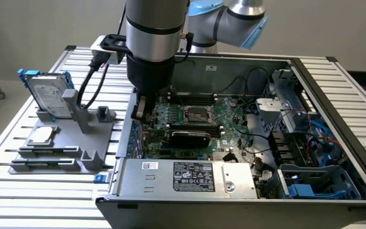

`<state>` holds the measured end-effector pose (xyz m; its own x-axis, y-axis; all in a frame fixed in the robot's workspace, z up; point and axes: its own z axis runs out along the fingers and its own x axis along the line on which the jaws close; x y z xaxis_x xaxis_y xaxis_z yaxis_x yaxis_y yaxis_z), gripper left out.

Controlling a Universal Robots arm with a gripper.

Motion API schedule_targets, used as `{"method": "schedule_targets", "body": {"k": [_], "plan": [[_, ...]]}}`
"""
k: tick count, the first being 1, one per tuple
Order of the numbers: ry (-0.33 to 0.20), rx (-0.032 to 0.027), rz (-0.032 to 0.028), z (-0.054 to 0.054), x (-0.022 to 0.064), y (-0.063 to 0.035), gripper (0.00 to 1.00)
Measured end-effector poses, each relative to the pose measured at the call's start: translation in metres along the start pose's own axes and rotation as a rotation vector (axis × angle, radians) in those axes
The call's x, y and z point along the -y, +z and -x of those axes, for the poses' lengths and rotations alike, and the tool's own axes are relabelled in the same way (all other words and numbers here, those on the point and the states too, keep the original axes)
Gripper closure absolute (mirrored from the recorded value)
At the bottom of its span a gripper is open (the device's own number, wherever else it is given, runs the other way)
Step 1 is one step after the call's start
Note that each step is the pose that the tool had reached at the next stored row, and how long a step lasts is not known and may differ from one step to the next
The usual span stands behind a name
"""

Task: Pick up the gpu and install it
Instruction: 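Press down on the gpu until it lock into place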

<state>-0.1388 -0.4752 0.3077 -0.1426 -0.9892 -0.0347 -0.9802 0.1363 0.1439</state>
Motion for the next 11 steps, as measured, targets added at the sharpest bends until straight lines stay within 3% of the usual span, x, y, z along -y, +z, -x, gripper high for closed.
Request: {"method": "schedule_targets", "body": {"k": [11], "plan": [[0.000,-0.0001,0.0001,-0.0002,0.0007,0.0043,0.89]]}}
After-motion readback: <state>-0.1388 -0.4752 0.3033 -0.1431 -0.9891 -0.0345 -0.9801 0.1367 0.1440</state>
